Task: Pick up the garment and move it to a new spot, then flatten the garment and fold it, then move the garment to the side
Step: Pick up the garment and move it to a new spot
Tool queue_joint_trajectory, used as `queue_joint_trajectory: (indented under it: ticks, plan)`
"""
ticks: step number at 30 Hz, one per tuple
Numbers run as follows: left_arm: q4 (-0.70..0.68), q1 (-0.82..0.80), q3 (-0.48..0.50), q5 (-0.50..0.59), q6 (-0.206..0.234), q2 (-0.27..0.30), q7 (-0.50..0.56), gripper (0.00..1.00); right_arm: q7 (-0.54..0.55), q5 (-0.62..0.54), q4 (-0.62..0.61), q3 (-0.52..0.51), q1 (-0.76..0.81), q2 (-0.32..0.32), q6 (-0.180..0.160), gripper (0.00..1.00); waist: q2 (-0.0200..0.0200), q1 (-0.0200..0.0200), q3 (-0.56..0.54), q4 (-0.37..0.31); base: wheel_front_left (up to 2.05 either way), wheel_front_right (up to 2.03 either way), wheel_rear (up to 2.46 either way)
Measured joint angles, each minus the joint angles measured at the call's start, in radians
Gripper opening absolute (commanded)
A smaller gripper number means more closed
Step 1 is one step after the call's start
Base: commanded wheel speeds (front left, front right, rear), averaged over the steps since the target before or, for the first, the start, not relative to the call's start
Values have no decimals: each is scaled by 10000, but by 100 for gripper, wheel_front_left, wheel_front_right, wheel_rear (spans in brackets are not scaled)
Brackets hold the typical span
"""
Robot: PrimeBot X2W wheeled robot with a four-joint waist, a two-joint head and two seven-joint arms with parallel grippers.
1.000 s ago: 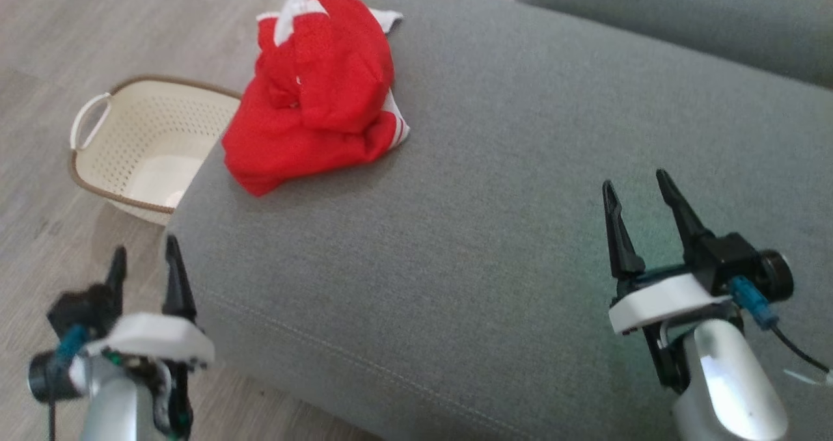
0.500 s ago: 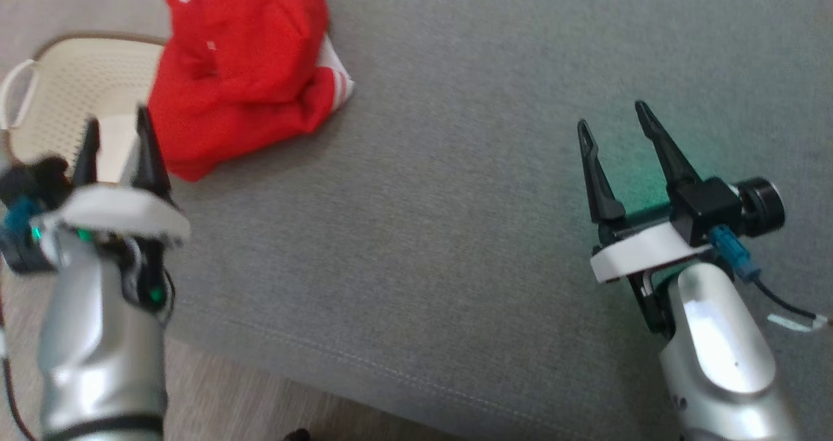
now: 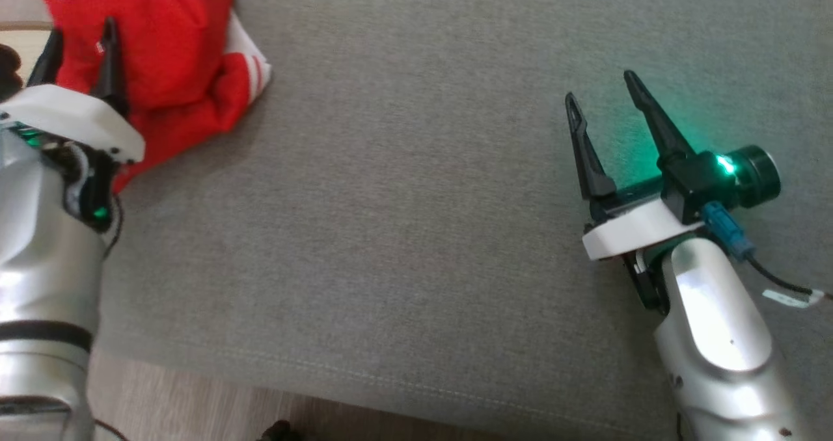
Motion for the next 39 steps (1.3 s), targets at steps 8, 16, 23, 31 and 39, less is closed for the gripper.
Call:
queue_joint_trajectory:
  ticks: [8, 16, 23, 31, 39]
  plan:
    - [1774, -853, -382, -290, -8, 401, 395, 100, 0, 426, 65, 36, -288, -25, 0, 100, 0, 0, 328, -552, 0, 0, 0]
    - [2188, -1005, -970, -798, -6, 412, 384, 0, 0, 947, 194, 12, -290, -36, 0, 100, 0, 0, 143, -762, 0, 0, 0]
    - [1546, -1157, -1778, -997, -6, 652, 84, 0, 0, 1256, 222, 48, -229, -36, 0, 100, 0, 0, -363, -987, 0, 0, 0]
    - [334, -1510, -2527, -993, -4, 744, -56, 0, 0, 1852, 219, 71, 242, -35, 0, 100, 0, -1, -1001, -1613, 0, 0, 0]
    - [-1097, -1302, -2892, -943, -4, 157, -67, 0, 0, 2044, 104, 309, 451, -25, 0, 100, 0, -1, -1530, -2753, 0, 0, 0]
